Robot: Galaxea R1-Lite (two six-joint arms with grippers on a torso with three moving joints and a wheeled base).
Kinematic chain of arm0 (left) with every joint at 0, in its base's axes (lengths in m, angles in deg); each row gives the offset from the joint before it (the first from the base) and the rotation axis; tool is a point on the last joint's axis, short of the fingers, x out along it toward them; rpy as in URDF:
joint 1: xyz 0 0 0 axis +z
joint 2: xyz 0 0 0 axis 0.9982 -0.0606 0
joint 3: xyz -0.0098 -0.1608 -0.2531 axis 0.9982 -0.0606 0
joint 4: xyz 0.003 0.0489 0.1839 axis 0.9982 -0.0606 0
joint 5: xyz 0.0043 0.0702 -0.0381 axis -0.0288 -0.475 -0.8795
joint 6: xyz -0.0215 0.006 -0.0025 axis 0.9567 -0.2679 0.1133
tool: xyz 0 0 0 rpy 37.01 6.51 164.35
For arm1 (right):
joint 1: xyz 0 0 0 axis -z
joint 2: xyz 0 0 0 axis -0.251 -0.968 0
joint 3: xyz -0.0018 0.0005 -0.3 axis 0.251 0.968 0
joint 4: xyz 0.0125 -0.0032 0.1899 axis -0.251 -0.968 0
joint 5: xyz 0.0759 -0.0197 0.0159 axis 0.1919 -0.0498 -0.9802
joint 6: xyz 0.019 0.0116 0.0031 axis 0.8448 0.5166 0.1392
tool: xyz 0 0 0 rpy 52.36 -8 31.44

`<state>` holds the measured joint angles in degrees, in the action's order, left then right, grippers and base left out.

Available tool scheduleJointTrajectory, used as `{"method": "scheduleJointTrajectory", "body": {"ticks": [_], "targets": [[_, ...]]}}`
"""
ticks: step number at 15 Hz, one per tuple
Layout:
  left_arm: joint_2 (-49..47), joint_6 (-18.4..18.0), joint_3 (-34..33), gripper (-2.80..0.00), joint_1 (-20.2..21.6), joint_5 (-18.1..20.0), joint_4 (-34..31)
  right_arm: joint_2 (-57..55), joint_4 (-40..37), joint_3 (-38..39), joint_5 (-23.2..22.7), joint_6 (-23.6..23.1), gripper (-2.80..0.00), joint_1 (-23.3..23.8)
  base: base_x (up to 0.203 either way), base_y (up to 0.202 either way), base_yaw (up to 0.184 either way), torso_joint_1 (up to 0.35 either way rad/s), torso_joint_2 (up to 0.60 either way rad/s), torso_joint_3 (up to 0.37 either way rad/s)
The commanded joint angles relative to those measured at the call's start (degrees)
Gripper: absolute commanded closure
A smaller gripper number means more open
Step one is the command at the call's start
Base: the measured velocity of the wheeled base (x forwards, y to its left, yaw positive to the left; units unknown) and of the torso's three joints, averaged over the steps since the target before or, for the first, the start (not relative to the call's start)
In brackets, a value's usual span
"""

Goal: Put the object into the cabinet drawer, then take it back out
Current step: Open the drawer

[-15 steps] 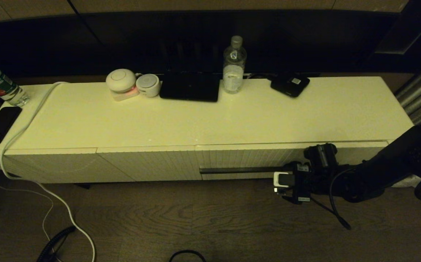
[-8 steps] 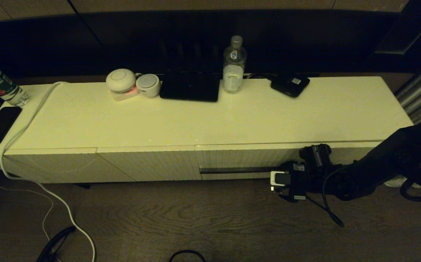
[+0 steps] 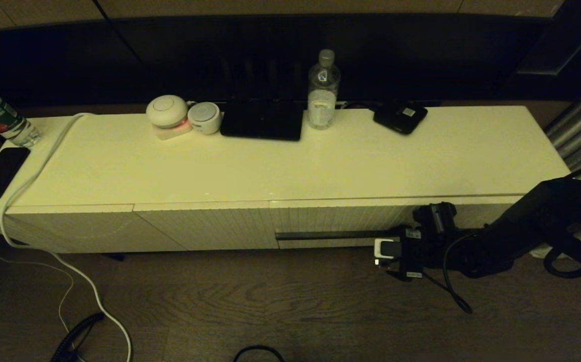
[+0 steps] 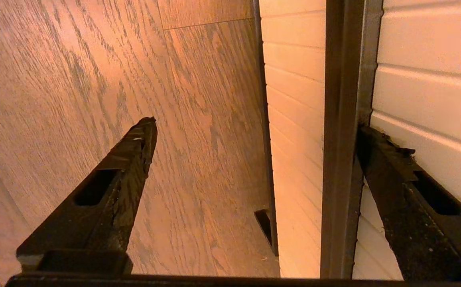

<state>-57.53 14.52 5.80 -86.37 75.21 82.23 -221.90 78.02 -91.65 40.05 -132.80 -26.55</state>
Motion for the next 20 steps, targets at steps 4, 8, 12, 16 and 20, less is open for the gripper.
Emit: {"method": "scheduleJointTrajectory", "body": {"ticks": [4, 8, 12, 16, 20], "targets": [[0.09, 0.05, 0.00, 0.00, 0.02, -0.04, 0.02, 0.64, 0.02, 2.96, 0.00, -0.36, -2.80, -0.39, 0.000, 0.000, 0.000, 0.000, 0.00, 0.000], [0.09, 0.05, 0.00, 0.00, -0.07, -0.04, 0.02, 1.58, 0.08, 6.18, 0.00, -0.36, -2.80, -0.74, 0.000, 0.000, 0.000, 0.000, 0.00, 0.000], [0.09, 0.05, 0.00, 0.00, 0.02, -0.04, 0.02, 2.54, 0.67, 10.67, -0.09, -0.44, -2.80, -0.83, 0.000, 0.000, 0.000, 0.000, 0.00, 0.000], [0.09, 0.05, 0.00, 0.00, 0.02, -0.04, 0.02, 6.94, 0.21, 16.92, -0.09, -0.50, -2.80, -1.45, 0.000, 0.000, 0.000, 0.000, 0.00, 0.000], [0.09, 0.05, 0.00, 0.00, 0.02, -0.04, 0.02, 11.69, 0.11, 23.75, -0.17, -0.45, -2.80, -2.65, 0.000, 0.000, 0.000, 0.000, 0.00, 0.000]]}}
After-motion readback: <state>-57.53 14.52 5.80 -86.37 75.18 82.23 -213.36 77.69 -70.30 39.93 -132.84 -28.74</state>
